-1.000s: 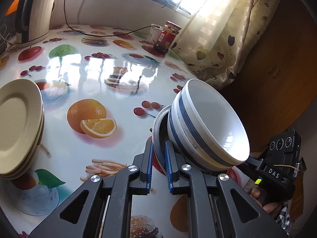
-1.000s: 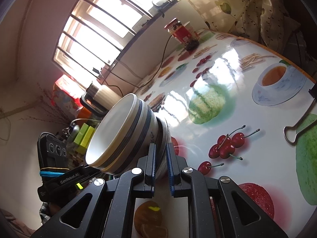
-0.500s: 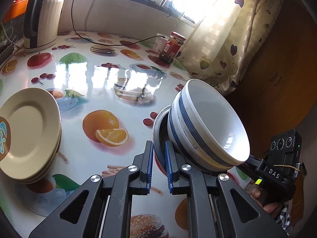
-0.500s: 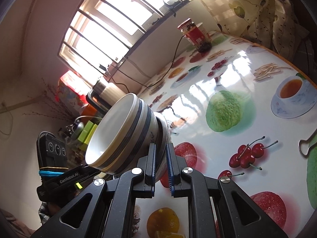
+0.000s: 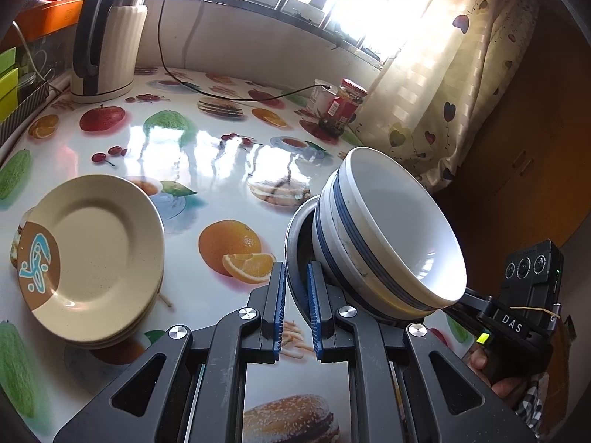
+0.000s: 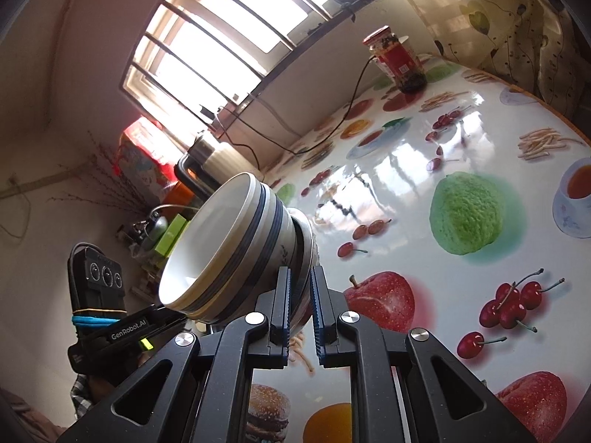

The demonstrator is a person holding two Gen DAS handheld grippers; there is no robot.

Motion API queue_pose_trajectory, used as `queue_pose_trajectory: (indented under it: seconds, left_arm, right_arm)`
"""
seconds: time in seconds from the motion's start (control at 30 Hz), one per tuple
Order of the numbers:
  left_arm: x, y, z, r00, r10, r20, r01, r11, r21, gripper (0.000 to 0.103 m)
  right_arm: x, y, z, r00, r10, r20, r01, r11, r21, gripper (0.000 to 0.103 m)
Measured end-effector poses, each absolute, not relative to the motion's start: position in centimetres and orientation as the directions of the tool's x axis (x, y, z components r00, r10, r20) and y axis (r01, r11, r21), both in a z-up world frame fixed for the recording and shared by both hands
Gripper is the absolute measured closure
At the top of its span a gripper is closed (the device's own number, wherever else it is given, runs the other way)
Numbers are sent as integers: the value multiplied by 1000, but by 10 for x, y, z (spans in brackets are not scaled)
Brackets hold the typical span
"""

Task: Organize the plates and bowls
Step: 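Carry the bowl stack over the cream plates and lower it onto them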

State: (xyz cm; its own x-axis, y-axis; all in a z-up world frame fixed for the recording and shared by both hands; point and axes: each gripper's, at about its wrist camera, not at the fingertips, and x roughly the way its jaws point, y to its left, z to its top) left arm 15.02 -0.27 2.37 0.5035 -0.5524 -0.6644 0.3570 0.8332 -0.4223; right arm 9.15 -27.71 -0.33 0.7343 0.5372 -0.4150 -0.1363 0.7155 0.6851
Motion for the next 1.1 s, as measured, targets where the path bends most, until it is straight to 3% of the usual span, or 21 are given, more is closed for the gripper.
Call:
queue_pose_trajectory:
  seconds: [1.1]
  left_arm:
    - [162,95,32,610,-432,-664,199,895,-399,91]
  right_arm:
    - [157,-179,6,613,667,-424,-286,687,668,91]
